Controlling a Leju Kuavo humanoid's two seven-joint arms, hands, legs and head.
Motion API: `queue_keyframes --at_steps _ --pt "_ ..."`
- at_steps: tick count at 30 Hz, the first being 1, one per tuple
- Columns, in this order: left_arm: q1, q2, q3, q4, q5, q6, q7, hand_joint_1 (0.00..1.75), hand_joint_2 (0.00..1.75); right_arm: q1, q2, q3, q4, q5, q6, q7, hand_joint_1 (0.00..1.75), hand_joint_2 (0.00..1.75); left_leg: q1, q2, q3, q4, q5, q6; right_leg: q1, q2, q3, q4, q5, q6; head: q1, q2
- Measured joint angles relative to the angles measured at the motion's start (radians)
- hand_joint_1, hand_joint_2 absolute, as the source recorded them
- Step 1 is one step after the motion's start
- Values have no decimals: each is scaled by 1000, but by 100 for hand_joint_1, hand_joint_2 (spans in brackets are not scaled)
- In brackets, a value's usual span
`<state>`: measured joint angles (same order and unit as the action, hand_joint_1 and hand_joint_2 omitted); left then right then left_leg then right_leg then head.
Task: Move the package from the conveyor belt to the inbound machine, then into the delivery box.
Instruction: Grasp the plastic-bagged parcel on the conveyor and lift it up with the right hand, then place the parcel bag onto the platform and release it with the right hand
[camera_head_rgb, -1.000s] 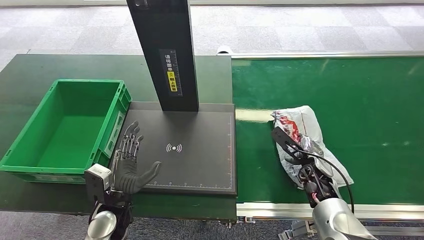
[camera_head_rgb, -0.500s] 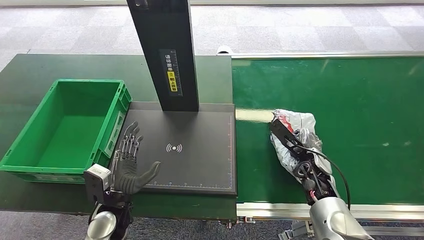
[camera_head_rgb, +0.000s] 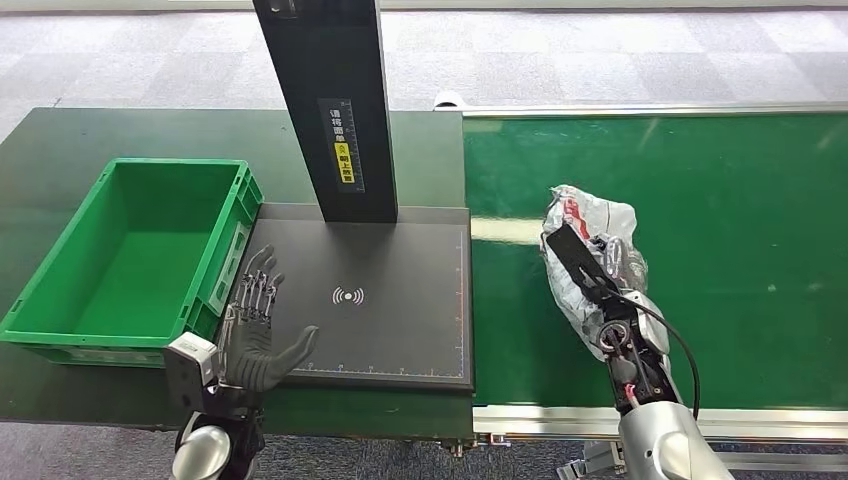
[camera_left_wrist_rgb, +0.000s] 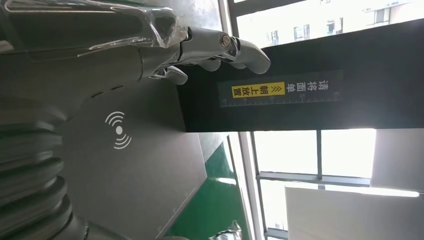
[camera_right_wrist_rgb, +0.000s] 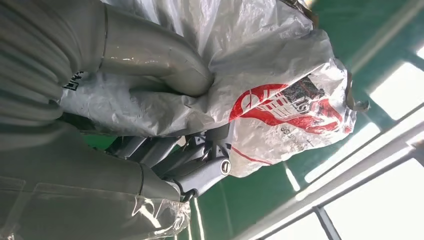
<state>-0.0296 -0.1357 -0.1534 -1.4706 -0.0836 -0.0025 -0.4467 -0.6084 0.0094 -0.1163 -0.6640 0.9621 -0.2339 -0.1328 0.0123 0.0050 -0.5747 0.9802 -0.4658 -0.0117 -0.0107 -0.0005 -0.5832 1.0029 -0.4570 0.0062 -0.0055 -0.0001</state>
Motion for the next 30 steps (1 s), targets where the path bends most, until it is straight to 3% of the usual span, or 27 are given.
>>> queue_keyframes --at_steps 5,13,20,30 --pt "-3 2 0 0 3 1 -3 0 175 9 8 0 -78 -29 -41 -21 175 175 0 0 0 0 0 0 0 0 0 0 0 0 0 0" --pt "-26 3 -1 6 9 1 -4 0 175 106 26 36 -333 -71 -190 -184 175 175 0 1 0 0 0 0 0 0 0 0 0 0 0 0" --pt "-61 3 -13 34 18 -4 -14 0 175 180 53 208 -511 -51 -230 -270 175 175 0 1 0 0 0 0 0 0 0 0 0 0 0 0" --pt "-104 10 -24 68 42 -1 -25 0 175 187 75 502 -539 -72 -203 -347 175 175 0 1 0 0 0 0 0 0 0 0 0 0 0 0"
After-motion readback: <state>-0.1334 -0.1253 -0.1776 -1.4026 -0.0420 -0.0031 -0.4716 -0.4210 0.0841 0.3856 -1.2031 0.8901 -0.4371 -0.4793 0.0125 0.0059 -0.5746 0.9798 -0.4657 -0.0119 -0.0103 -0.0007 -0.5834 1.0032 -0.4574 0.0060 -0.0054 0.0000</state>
